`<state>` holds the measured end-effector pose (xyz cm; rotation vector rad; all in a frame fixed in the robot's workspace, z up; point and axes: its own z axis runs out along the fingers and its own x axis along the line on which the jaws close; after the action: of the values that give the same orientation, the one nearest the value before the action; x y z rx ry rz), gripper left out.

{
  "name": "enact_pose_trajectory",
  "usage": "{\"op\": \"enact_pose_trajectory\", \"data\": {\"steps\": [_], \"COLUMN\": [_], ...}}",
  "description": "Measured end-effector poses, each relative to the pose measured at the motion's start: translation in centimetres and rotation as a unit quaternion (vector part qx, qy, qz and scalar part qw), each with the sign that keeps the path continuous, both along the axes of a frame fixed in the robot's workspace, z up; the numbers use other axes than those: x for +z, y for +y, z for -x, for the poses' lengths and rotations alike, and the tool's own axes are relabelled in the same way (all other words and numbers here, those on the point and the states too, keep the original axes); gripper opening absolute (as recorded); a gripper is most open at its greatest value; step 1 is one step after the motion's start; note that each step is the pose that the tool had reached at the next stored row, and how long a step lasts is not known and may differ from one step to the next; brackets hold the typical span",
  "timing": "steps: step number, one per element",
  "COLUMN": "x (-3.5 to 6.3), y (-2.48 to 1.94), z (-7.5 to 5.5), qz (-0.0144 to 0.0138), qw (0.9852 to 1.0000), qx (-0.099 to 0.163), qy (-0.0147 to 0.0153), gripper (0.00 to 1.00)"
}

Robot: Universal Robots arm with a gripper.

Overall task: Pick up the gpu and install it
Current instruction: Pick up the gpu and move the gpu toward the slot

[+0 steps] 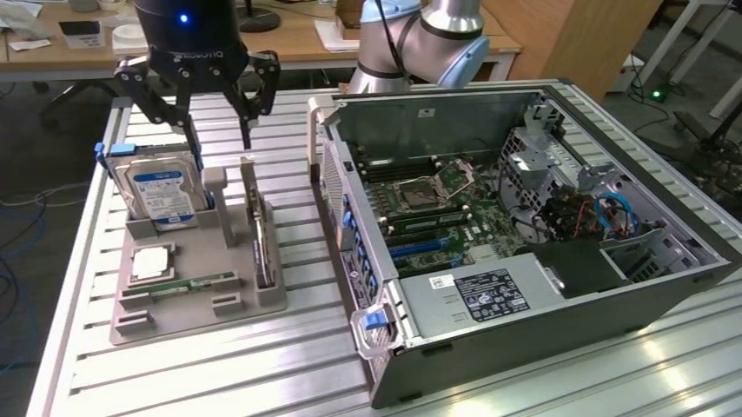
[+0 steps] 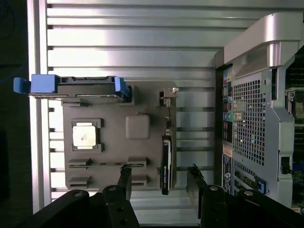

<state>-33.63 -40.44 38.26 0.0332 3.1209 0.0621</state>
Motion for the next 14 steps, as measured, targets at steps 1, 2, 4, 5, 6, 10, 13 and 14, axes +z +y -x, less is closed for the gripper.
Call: {"op": "enact_pose_trajectory", "data": {"steps": [1,2,4,5,6,10,13,14], "x": [-0.13,-0.25,-0.48,-0.60,-0.72,-1.24,-1.62,-1.74], "y": [-0.01,-0.01,-0.01,-0.01,-0.01,-0.01,-0.02,-0.08], "z": [0.0,0.0,0.0,0.0,0.0,0.0,0.0,0.0], "qz": [-0.0001,-0.0001,-0.0003,-0.0004,-0.0004,-0.0012,-0.0012,-0.0011], "qw": [1.0000,1.0000,1.0000,1.0000,1.0000,1.0000,1.0000,1.0000], "qx": [0.000,0.000,0.000,0.000,0.000,0.000,0.003,0.005], "qy": [-0.0001,-0.0001,0.0000,0.0000,0.0000,0.0000,-0.0001,0.0000], "gripper": [0.59,0.59,0.59,0.59,0.59,0.59,0.59,0.59]}}
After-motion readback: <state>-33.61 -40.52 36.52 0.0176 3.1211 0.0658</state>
